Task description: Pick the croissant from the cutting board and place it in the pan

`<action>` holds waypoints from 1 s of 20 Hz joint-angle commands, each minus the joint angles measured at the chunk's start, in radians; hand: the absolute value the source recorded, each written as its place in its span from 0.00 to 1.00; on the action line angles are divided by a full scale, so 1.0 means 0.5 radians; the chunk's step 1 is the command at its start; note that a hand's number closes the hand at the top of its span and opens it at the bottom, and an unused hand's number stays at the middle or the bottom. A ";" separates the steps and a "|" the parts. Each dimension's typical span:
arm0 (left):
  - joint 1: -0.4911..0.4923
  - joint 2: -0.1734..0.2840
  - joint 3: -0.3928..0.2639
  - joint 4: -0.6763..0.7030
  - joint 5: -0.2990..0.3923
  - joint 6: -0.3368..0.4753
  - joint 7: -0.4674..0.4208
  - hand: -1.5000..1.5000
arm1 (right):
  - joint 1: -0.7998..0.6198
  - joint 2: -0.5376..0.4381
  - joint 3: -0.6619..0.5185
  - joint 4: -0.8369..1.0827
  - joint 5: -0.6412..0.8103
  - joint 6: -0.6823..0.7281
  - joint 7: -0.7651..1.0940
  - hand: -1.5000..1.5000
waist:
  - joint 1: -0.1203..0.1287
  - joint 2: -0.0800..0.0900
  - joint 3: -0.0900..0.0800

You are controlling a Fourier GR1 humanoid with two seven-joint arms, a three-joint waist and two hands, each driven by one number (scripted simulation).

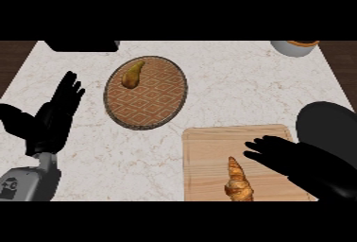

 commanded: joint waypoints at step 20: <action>0.034 -0.098 0.108 -0.051 -0.104 -0.137 0.054 0.50 | -0.008 0.581 0.402 -0.286 0.886 0.423 0.488 0.00 | -0.008 0.000 0.002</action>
